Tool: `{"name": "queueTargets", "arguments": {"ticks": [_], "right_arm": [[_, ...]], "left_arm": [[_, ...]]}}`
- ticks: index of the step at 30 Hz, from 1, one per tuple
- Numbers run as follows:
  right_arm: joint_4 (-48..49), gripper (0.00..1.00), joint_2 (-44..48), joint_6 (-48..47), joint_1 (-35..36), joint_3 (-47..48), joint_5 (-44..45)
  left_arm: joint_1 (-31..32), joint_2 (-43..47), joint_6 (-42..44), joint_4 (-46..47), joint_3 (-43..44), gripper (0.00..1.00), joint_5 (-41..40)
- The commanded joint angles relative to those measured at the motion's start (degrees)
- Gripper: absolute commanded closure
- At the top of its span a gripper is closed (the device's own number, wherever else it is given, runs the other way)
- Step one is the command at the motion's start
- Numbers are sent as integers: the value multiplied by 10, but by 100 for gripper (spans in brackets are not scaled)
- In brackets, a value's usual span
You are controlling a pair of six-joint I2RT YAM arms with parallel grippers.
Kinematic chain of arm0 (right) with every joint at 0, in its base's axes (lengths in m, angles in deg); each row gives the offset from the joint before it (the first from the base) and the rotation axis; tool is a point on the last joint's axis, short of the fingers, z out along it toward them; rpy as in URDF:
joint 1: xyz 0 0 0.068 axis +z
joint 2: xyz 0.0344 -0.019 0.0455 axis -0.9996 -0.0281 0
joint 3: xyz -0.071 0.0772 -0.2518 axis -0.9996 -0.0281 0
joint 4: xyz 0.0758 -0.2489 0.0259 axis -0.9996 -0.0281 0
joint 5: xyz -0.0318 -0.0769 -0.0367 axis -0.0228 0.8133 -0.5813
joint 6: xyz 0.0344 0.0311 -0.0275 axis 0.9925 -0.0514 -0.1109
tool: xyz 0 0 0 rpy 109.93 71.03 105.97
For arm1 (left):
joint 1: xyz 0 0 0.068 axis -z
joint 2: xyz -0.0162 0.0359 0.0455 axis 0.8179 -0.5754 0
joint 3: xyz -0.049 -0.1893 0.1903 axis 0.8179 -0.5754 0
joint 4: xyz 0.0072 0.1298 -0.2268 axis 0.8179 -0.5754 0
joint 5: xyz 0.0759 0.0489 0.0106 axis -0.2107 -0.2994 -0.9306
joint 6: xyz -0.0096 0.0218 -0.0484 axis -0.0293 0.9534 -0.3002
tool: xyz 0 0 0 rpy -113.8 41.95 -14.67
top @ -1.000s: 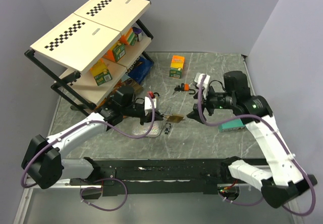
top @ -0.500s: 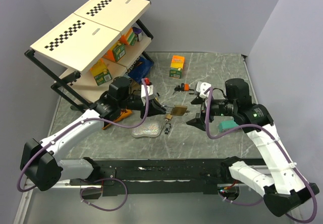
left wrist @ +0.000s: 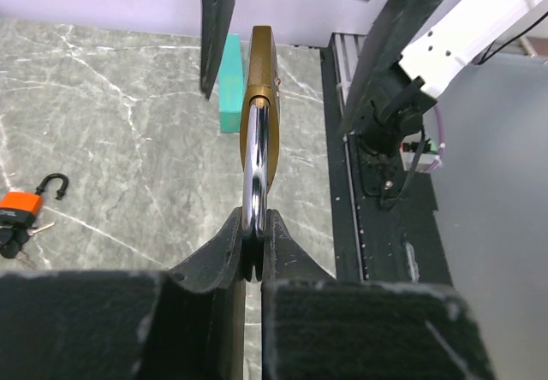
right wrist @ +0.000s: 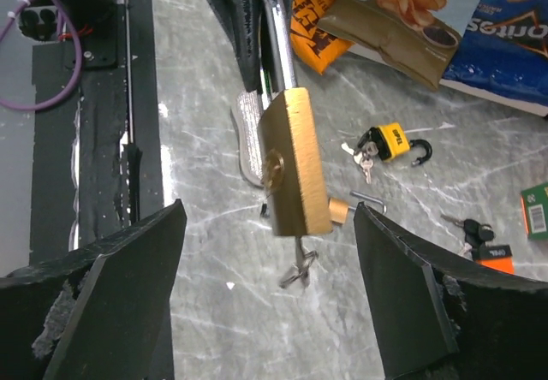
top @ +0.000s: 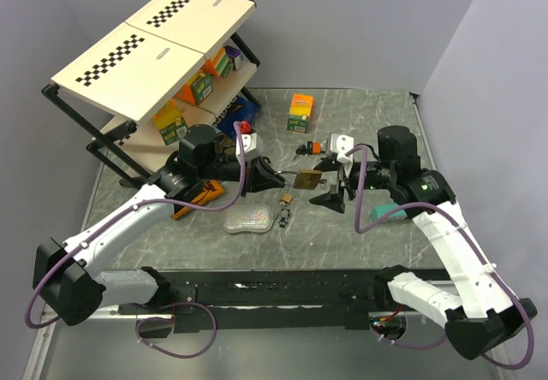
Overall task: Lock with the key
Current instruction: Lock the lock.
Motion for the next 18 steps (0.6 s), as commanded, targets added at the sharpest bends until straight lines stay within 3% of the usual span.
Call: {"name": "queueTargets", "arguments": {"ticks": [1, 5, 12, 18], "right_arm": [[41, 18, -14, 3, 3, 9, -36], [28, 33, -28, 3, 7, 17, -45], [22, 42, -37, 5, 17, 25, -51], [2, 73, -49, -4, 31, 45, -54]], "left_arm": [[3, 30, -40, 85, 42, 99, 29], [3, 30, -48, 89, 43, 99, 30], [3, 32, -57, 93, 42, 99, 35], [4, 30, -61, 96, 45, 99, 36]]}}
